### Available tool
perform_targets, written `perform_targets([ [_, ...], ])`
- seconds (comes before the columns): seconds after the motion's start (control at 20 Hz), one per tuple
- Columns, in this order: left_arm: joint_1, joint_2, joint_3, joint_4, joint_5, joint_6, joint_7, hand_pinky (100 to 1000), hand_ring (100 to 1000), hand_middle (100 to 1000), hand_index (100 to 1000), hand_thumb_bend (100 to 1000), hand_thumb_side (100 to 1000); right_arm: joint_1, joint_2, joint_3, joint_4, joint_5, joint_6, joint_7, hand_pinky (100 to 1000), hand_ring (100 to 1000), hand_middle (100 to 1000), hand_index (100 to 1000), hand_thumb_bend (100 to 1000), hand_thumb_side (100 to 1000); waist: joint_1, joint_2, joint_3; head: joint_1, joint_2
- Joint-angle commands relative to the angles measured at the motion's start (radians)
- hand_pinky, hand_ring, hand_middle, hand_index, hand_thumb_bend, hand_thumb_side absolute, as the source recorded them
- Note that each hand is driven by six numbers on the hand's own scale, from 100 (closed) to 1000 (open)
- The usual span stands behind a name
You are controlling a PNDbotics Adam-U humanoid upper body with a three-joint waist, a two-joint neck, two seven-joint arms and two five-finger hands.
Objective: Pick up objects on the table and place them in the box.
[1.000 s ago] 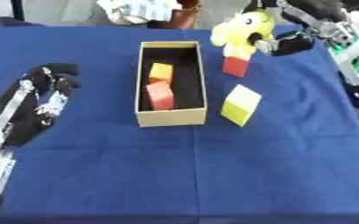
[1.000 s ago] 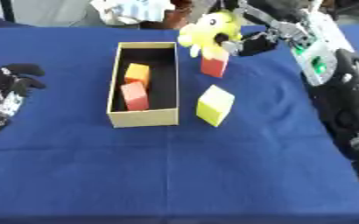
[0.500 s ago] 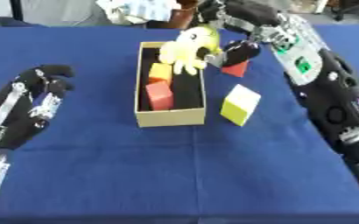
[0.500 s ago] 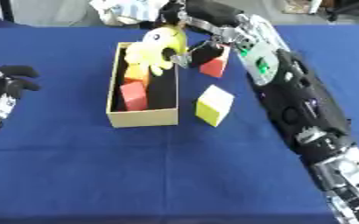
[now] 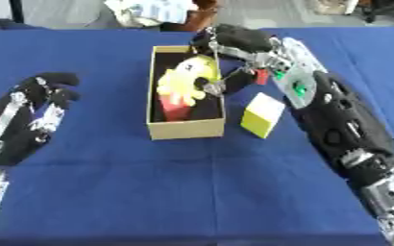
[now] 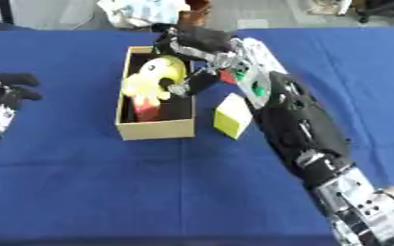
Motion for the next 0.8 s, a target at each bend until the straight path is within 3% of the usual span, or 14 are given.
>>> perform_targets([
  [0.05,-0.012,0.008,0.000,-0.014,0.007,-0.001,-0.003,824,695,730,836,100,723,-0.014,0.001,-0.011,0.012,0.058,0.003,-0.018,683,649,639,864,100,200,0.017,-0.021,0.000,-0.002,0.005],
  [0.2,-0.010,0.008,0.001,-0.012,0.006,-0.001,-0.003,824,695,730,836,100,725,-0.008,-0.002,-0.013,0.034,0.103,0.009,-0.008,743,753,803,974,100,201,0.016,-0.021,-0.001,0.000,0.005],
  [0.35,-0.010,0.008,0.001,-0.011,0.005,-0.001,-0.003,825,695,731,836,100,726,-0.007,-0.005,-0.015,0.034,0.133,0.008,0.004,771,799,879,1000,100,196,0.014,-0.022,-0.003,0.001,0.005],
  [0.8,-0.007,0.008,0.004,-0.010,0.003,-0.001,-0.004,825,697,732,837,100,730,-0.006,-0.033,-0.002,-0.030,0.096,-0.001,-0.005,801,849,962,1000,100,265,0.014,-0.022,-0.009,0.006,0.005],
])
